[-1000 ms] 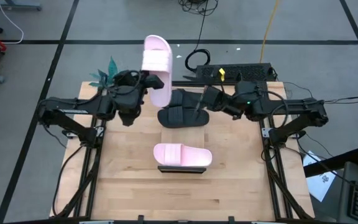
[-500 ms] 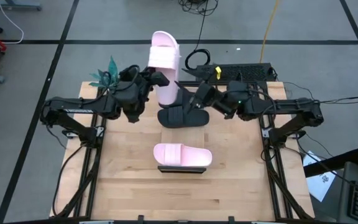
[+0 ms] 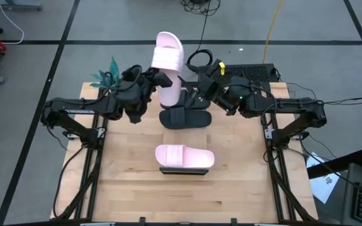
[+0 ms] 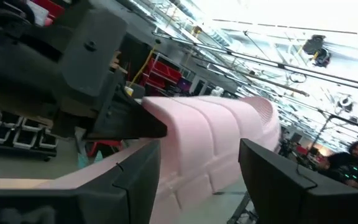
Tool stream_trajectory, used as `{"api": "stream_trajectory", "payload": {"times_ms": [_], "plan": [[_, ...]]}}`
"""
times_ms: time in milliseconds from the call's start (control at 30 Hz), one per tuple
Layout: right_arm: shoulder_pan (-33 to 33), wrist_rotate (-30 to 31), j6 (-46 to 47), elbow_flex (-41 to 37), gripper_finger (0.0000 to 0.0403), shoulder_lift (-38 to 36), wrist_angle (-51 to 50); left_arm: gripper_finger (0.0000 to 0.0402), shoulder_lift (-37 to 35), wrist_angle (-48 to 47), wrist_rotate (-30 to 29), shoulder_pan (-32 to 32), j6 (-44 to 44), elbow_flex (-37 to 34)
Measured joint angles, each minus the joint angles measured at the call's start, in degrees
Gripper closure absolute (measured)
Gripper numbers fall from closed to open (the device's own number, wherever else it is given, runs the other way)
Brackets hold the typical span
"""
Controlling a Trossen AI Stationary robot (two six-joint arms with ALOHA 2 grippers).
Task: Pick and place slides into the shelf
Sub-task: Put the white slides on the shelf
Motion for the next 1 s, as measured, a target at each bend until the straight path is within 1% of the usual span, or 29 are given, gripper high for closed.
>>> {"api": "stream_trajectory", "payload": {"times_ms": [67, 233, 333, 467, 667, 900, 1000], "plan": [[0.01, -0.90, 0.64, 0.00, 0.0195, 0.11, 0.03, 0.0401, 0.43, 0.26, 0.45, 0.27, -0.08, 0.00], [-0.13, -0.79, 0.75, 0.00, 0.0195, 1.31, 0.11, 0.0401, 2.36, 3.74, 2.90, 1.06, 1.07, 0.01], [-0.23, 0.23, 0.44, 0.00, 0.0195, 1.58, 0.22, 0.0401, 3.06, 4.06, 2.67, 1.45, 1.01, 0.00], [-0.23, 0.98, -3.47, 0.00, 0.0195, 1.70, 0.84, 0.0401, 2.80, 4.33, 2.46, 1.38, 1.22, -0.02], [-0.21, 2.35, -4.90, 0.00, 0.0195, 1.68, 0.86, 0.0401, 2.91, 4.26, 2.48, 1.40, 1.99, -0.02], [-0.21, 2.56, -6.64, 0.00, 0.0195, 1.68, 1.04, 0.0401, 2.91, 4.44, 2.48, 1.38, 3.05, -0.02], [-0.21, 3.96, -8.16, 0.00, 0.0195, 1.68, 1.34, 0.0401, 2.91, 4.44, 2.48, 1.38, 3.22, -0.02]]}}
